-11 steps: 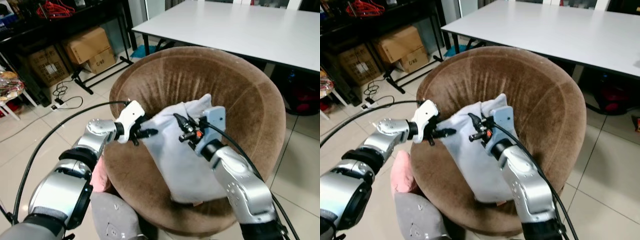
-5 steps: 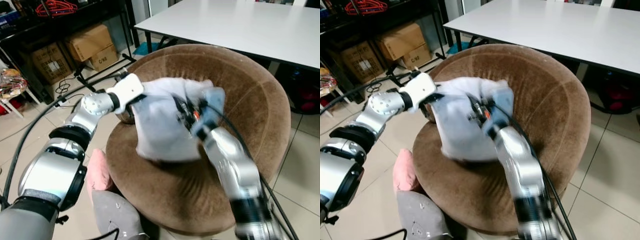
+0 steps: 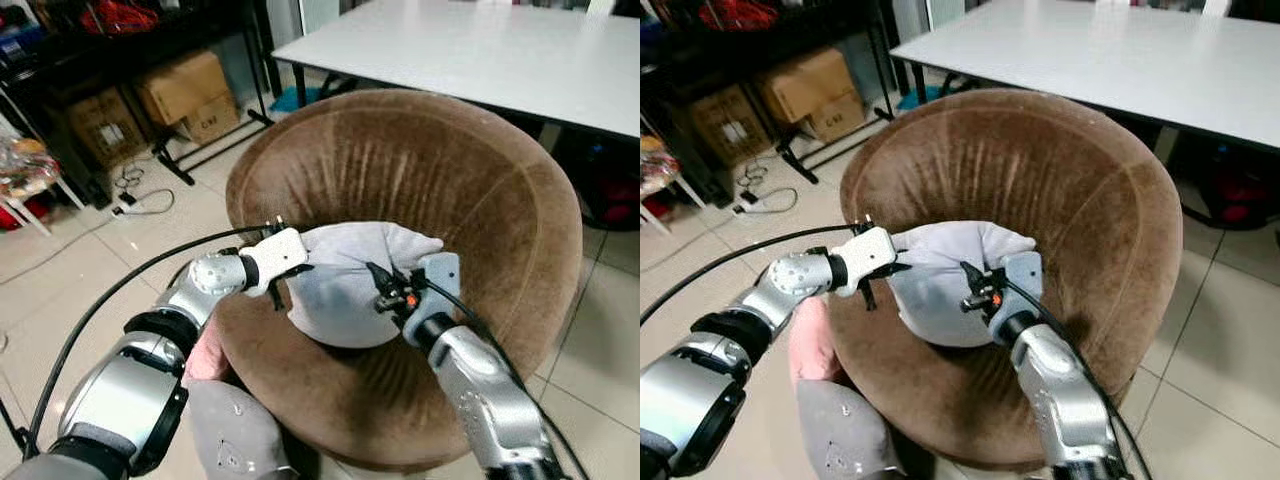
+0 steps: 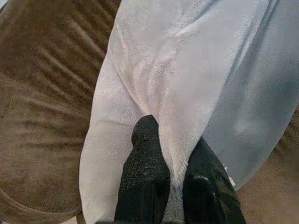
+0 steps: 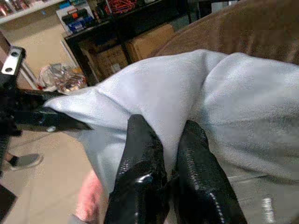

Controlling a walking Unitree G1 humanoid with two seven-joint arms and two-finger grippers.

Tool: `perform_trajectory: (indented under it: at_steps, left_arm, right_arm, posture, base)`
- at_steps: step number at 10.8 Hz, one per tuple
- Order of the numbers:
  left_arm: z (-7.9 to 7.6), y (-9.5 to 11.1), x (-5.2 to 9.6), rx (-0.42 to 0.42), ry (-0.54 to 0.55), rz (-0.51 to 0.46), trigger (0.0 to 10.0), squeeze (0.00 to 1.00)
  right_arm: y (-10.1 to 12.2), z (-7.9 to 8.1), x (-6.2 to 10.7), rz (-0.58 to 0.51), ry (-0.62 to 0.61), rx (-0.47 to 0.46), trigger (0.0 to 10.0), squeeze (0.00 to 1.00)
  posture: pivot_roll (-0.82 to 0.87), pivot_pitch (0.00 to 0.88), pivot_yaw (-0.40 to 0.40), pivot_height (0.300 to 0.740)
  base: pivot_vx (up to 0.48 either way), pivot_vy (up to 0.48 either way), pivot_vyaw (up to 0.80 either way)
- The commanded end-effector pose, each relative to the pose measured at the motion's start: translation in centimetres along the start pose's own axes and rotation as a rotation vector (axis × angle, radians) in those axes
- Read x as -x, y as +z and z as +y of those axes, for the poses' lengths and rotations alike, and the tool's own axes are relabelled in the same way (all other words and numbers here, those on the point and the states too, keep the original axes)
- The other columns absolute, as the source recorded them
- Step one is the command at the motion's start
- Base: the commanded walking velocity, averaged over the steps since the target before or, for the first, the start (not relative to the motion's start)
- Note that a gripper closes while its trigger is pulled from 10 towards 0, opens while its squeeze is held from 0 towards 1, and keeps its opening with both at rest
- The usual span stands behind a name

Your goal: Move the pillow to the sofa from floor

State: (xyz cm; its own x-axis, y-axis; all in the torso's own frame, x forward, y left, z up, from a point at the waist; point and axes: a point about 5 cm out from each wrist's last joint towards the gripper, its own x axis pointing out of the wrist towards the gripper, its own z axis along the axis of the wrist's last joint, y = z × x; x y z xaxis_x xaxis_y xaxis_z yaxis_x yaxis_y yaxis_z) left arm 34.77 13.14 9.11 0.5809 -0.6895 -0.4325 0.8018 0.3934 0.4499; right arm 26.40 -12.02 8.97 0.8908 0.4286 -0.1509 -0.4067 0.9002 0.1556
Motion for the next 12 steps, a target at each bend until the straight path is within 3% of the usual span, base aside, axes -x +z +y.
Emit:
perform_trajectory:
  at_steps: [1, 2, 4, 5, 6, 8, 9, 10, 12]
  left_arm:
    - [-0.3, -1.4, 0.7, 0.029, 0.010, 0.043, 0.0, 0.00]
    - [-0.5, -2.1, 1.3, 0.036, 0.017, 0.053, 0.0, 0.00]
    - [0.1, -2.4, 2.0, 0.025, 0.049, 0.051, 0.0, 0.00]
    - [0.4, -2.5, 2.3, 0.013, 0.062, 0.052, 0.0, 0.00]
    - [0.6, -2.4, 2.5, -0.005, 0.062, 0.056, 0.0, 0.00]
    - [0.5, -2.1, 2.3, -0.038, 0.033, 0.053, 0.0, 0.00]
    - [0.4, -2.0, 2.2, -0.042, 0.028, 0.052, 0.0, 0.00]
    - [0.3, -1.8, 1.8, -0.052, 0.018, 0.047, 0.0, 0.00]
    - [0.1, -1.4, 1.5, -0.062, 0.006, 0.037, 0.0, 0.00]
  right_arm:
    - [1.0, 0.0, 0.2, -0.041, 0.020, 0.066, 10.0, 1.00]
    - [2.0, -0.9, 1.1, -0.051, 0.064, 0.205, 10.0, 1.00]
    - [4.3, -3.9, 2.3, -0.095, 0.034, 0.336, 10.0, 1.00]
    - [5.6, -4.3, 2.9, -0.109, 0.107, 0.424, 10.0, 1.00]
    - [6.2, -2.8, 3.2, -0.085, 0.297, 0.533, 10.0, 1.00]
    - [6.8, -0.1, 2.2, -0.082, 0.483, 0.655, 10.0, 1.00]
    - [7.0, 0.2, 2.0, -0.088, 0.498, 0.665, 10.0, 1.00]
    - [7.0, 1.6, 0.9, -0.057, 0.566, 0.734, 10.0, 1.00]
    - [5.9, 2.4, -0.4, 0.009, 0.584, 0.834, 10.0, 1.00]
  posture:
    - [-0.12, 0.000, 0.176, 0.740]
    - [-0.12, 0.000, 0.166, 0.740]
    - [-0.11, 0.000, 0.146, 0.740]
    - [-0.10, 0.000, 0.141, 0.740]
    - [-0.10, 0.000, 0.132, 0.740]
    - [-0.10, 0.000, 0.126, 0.740]
    - [-0.10, 0.000, 0.126, 0.740]
    - [-0.11, 0.000, 0.132, 0.740]
    - [-0.10, 0.000, 0.136, 0.740]
  base:
    - [0.000, 0.000, 0.00]
    - [0.000, 0.000, 0.00]
    - [0.000, 0.000, 0.00]
    - [0.000, 0.000, 0.00]
    - [0.000, 0.000, 0.00]
    - [0.000, 0.000, 0.00]
    - [0.000, 0.000, 0.00]
    - [0.000, 0.000, 0.00]
    - [0.000, 0.000, 0.00]
